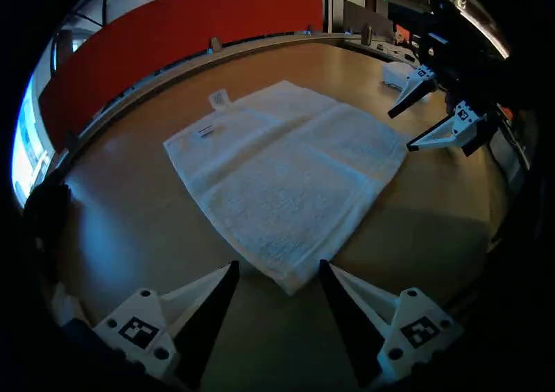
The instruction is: Fold towel
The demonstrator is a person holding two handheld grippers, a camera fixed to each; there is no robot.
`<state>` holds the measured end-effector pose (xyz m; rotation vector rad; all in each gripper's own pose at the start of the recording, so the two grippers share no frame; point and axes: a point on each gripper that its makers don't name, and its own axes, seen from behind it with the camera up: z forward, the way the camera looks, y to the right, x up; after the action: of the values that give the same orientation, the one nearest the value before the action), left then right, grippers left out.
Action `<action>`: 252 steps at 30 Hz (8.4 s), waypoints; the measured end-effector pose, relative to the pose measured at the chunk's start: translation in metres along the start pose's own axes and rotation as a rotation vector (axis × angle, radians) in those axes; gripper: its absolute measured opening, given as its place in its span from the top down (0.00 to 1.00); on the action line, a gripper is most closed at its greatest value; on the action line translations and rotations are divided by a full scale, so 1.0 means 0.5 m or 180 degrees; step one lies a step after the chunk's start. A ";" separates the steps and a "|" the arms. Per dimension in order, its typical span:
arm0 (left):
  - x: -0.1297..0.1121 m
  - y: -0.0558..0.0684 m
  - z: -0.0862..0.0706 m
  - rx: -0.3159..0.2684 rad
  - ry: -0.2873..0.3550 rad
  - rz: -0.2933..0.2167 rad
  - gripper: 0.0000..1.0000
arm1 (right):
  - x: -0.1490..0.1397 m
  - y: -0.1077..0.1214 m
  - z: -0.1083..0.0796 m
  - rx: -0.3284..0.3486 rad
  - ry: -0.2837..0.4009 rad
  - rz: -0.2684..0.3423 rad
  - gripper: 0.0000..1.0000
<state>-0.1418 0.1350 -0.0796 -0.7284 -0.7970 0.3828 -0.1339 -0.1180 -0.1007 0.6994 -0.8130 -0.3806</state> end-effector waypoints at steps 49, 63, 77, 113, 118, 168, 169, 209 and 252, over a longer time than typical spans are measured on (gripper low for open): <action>-0.002 0.015 0.000 -0.0016 -0.0077 -0.0263 0.65 | -0.007 -0.028 0.009 0.0224 -0.0002 0.0117 0.70; -0.002 0.028 -0.003 -0.0018 -0.0096 -0.0355 0.82 | 0.007 -0.033 0.005 0.0223 0.0017 0.0124 0.83; 0.017 0.048 -0.027 -0.0035 -0.0035 -0.0488 0.83 | 0.042 -0.017 -0.028 0.0178 0.0146 0.0135 0.83; 0.089 0.068 -0.187 -0.0087 -0.0039 -0.0617 0.83 | 0.122 -0.058 -0.188 0.0331 0.0080 -0.0083 0.83; 0.098 0.071 -0.202 -0.0100 -0.0041 -0.0620 0.83 | 0.131 -0.062 -0.206 0.0345 0.0074 -0.0094 0.83; 0.148 0.045 -0.204 -0.0057 -0.0021 -0.0581 0.83 | 0.150 -0.034 -0.213 0.0322 -0.0082 -0.0226 0.83; 0.151 0.040 -0.198 -0.0048 -0.0019 -0.0581 0.83 | 0.151 -0.030 -0.208 0.0313 -0.0087 -0.0222 0.83; 0.164 -0.052 -0.023 0.0110 -0.0060 -0.0538 0.84 | 0.147 0.086 -0.042 0.0102 -0.0246 0.0035 0.83; 0.141 -0.149 0.016 0.0586 -0.0051 -0.0486 0.09 | 0.139 0.179 0.017 -0.0495 -0.0123 0.0255 0.01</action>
<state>-0.0984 0.1263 0.0135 -0.4898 -0.8151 0.3195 -0.0917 -0.0965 0.0028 0.5145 -0.8357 -0.3816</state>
